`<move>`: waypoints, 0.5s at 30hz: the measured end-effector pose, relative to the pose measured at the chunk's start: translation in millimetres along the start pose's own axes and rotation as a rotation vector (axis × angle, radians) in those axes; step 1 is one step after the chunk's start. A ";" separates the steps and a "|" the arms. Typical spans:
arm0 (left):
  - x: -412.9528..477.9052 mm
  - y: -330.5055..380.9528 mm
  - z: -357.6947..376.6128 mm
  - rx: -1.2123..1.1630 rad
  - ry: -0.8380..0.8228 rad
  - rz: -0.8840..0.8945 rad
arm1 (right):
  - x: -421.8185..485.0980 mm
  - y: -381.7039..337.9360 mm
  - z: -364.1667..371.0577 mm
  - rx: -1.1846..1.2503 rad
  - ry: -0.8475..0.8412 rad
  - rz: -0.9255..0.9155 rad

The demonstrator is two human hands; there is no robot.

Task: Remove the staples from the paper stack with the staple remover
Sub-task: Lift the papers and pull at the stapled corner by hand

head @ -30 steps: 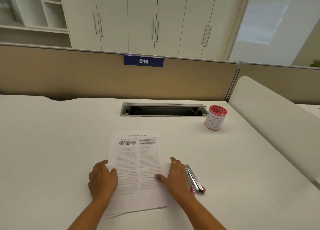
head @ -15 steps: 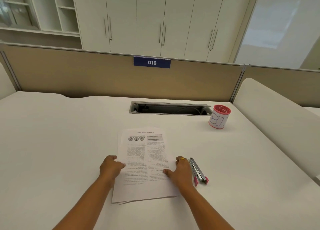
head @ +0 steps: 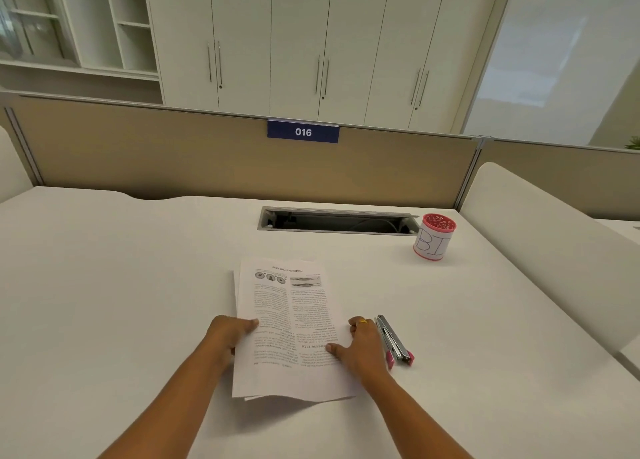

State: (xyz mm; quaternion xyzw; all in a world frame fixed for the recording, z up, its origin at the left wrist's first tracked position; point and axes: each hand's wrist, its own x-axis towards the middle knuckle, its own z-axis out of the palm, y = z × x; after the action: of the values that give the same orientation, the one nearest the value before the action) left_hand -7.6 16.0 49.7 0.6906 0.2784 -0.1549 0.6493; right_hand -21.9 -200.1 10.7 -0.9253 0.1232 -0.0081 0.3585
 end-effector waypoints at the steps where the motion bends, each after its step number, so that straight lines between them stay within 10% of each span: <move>1: 0.1 0.1 0.2 0.005 0.007 0.017 | -0.4 0.0 0.2 -0.001 -0.001 -0.002; 15: 11.8 11.0 -10.6 0.930 0.306 0.325 | -4.4 -2.0 3.8 0.050 -0.028 -0.135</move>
State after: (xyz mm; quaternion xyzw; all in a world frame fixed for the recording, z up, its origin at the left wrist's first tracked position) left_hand 6.7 28.6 52.9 0.9554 0.1610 -0.0566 0.2409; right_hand -25.4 -195.2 9.5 -0.9223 0.0550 -0.0223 0.3818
